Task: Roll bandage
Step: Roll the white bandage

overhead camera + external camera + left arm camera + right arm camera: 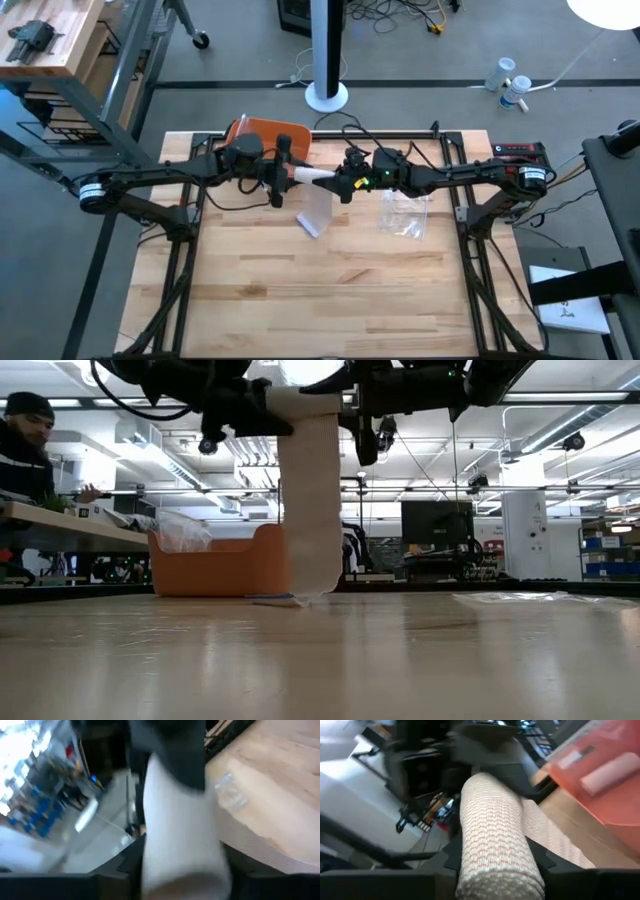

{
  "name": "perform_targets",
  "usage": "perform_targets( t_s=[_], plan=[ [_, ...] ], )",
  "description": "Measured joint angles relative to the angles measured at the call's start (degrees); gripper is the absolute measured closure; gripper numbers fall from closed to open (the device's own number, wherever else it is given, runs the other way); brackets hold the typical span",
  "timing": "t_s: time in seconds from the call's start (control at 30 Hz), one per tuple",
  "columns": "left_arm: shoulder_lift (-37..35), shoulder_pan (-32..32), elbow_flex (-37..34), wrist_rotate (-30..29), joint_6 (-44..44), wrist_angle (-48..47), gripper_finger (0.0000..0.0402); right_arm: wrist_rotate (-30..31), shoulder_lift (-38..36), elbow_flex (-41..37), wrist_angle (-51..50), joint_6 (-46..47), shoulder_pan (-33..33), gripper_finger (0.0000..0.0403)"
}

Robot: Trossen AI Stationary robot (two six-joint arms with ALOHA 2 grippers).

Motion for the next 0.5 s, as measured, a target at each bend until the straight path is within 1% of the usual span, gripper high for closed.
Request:
perform_targets(
  t_s=[0.1, 0.27, 0.33, 0.4, 0.43, 0.5],
  plan=[
    [-1.9, -0.1, 0.0, -0.3, -6.0, -4.5, 0.0231, -0.4, -0.1, 0.1, 0.4, -2.3, 0.1, 0.0291],
    [-5.2, -0.2, 0.0, 0.5, -19.8, -9.3, 0.0213, 0.1, -0.1, 0.1, 0.1, -9.3, 0.0, 0.0284],
    [-5.8, -0.2, 0.0, 2.1, -25.4, -9.5, 0.0206, 0.4, -0.1, 0.1, 0.1, -12.9, 0.0, 0.0289],
    [-5.8, -0.1, 0.0, 4.9, -29.8, -9.0, 0.0199, 0.3, -0.1, 0.1, 0.1, -17.2, 0.0, 0.0294],
    [-5.8, -0.1, 0.0, 6.1, -30.9, -8.9, 0.0195, 0.2, -0.2, 0.2, -0.2, -19.4, 0.0, 0.0295],
    [-5.6, -0.2, 0.0, 6.8, -32.1, -8.6, 0.0188, 0.3, -0.2, 0.7, -0.4, -23.6, 0.2, 0.0294]
  ],
)
